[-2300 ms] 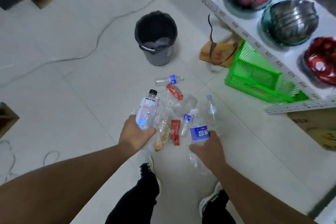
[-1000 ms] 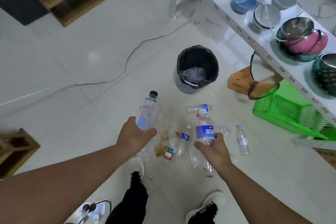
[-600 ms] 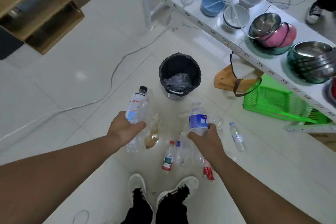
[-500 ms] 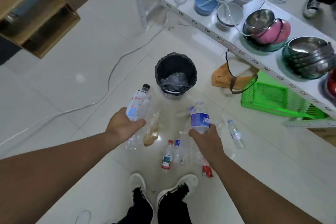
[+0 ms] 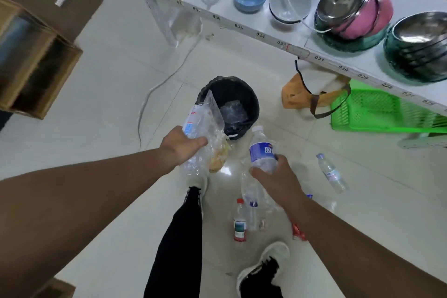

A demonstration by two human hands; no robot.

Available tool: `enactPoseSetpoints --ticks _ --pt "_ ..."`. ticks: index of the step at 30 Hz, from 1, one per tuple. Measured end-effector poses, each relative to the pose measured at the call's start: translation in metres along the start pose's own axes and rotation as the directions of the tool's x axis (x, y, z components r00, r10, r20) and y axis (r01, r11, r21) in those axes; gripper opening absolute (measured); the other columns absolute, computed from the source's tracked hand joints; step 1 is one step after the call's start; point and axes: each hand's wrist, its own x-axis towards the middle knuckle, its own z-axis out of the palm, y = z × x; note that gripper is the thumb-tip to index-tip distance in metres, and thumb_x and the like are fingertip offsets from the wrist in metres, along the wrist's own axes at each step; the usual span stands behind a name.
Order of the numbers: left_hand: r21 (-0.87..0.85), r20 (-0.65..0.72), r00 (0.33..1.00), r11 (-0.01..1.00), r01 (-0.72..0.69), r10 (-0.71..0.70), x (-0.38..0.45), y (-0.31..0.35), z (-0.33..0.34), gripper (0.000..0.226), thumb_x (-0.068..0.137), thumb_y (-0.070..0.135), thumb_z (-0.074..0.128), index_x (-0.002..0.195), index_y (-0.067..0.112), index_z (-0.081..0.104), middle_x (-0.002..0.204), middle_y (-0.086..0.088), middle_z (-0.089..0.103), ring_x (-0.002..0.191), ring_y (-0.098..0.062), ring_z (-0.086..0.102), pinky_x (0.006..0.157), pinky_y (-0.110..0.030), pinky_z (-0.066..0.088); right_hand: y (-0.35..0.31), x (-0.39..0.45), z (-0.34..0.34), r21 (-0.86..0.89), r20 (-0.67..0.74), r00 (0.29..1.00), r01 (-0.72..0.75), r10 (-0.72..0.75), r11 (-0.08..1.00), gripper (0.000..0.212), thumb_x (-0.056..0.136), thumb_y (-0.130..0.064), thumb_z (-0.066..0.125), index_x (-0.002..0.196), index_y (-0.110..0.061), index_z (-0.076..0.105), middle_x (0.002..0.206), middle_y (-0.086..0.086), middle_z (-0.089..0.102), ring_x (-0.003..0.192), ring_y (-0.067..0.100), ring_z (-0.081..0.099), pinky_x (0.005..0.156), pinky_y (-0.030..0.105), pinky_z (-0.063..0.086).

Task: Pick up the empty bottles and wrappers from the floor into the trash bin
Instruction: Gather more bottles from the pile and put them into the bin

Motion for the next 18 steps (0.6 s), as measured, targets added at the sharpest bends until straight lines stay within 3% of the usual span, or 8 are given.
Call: enactPoseSetpoints --ticks 2,4,6,8,12,14,16,18 --pt "0.042 0.025 1.0 0.999 -0.006 0.005 0.037 0.013 0.001 0.059 0.081 0.057 0.08 0.122 0.018 0.066 0.107 -0.01 0.075 0.093 -0.03 0.075 0.087 -0.05 0.066 -0.008 0.021 0.007 0.027 -0.034 0.999 0.0 0.001 1.0 0.084 0.081 -0.047 0.086 0.148 -0.023 0.043 0.121 0.0 0.063 0.093 0.011 0.066 0.071 0.028 0.05" --pt "0.094 0.043 0.999 0.995 -0.032 0.028 0.076 0.028 0.005 0.061 0.082 0.058 0.082 0.123 0.016 0.063 0.104 -0.008 0.072 0.088 -0.026 0.072 0.075 -0.041 0.065 -0.015 0.045 0.017 0.068 -0.076 0.996 -0.033 0.038 0.997 0.082 0.082 -0.046 0.086 0.149 -0.023 0.043 0.124 0.001 0.064 0.101 0.018 0.067 0.081 0.035 0.053" --pt "0.174 0.051 0.997 0.983 -0.065 0.057 0.112 0.04 0.008 0.065 0.082 0.057 0.083 0.126 0.015 0.059 0.097 -0.003 0.065 0.079 -0.017 0.065 0.059 -0.031 0.053 -0.02 0.068 0.031 0.112 -0.093 0.993 -0.066 0.077 0.991 0.078 0.083 -0.045 0.085 0.146 -0.022 0.045 0.123 0.003 0.065 0.099 0.018 0.067 0.076 0.033 0.052" --pt "0.272 0.056 0.994 0.956 -0.107 0.095 0.144 0.052 0.011 0.071 0.083 0.057 0.081 0.134 0.015 0.054 0.096 0.001 0.06 0.075 -0.014 0.059 0.056 -0.029 0.046 -0.025 0.087 0.044 0.134 -0.106 0.988 -0.101 0.115 0.986 0.074 0.084 -0.042 0.086 0.143 -0.02 0.047 0.12 0.003 0.066 0.095 0.015 0.067 0.069 0.029 0.048" --pt "0.356 0.101 0.984 0.918 -0.175 0.149 0.188 0.07 0.012 0.121 0.075 0.071 0.086 0.166 0.015 0.031 0.147 -0.01 0.057 0.11 -0.026 0.064 0.088 -0.039 0.055 -0.031 0.11 0.065 0.176 -0.102 0.981 -0.144 0.164 0.974 0.072 0.084 -0.037 0.087 0.142 -0.019 0.049 0.112 -0.001 0.066 0.086 0.011 0.066 0.062 0.024 0.044" --pt "0.326 0.102 0.975 0.92 -0.219 0.196 0.201 0.074 0.01 0.131 0.068 0.074 0.09 0.169 0.019 0.027 0.158 -0.011 0.05 0.128 -0.03 0.062 0.103 -0.044 0.055 -0.034 0.114 0.069 0.174 -0.11 0.979 -0.152 0.172 0.973 0.071 0.084 -0.036 0.087 0.141 -0.019 0.049 0.113 0.0 0.066 0.086 0.01 0.066 0.061 0.022 0.044" --pt "0.272 0.098 0.961 0.923 -0.274 0.257 0.208 0.075 0.007 0.12 0.07 0.073 0.089 0.164 0.02 0.038 0.154 -0.01 0.053 0.137 -0.032 0.058 0.111 -0.049 0.053 -0.039 0.118 0.07 0.154 -0.105 0.98 -0.15 0.167 0.977 0.069 0.084 -0.038 0.086 0.139 -0.021 0.049 0.114 0.001 0.066 0.088 0.011 0.067 0.063 0.021 0.045" --pt "0.23 0.057 0.954 0.926 -0.298 0.293 0.21 0.072 0.002 0.093 0.083 0.064 0.08 0.157 0.019 0.046 0.147 -0.008 0.056 0.134 -0.031 0.059 0.11 -0.05 0.054 -0.049 0.125 0.071 0.143 -0.096 0.984 -0.138 0.153 0.98 0.068 0.084 -0.041 0.086 0.138 -0.021 0.05 0.114 0.002 0.067 0.091 0.015 0.069 0.067 0.025 0.049"
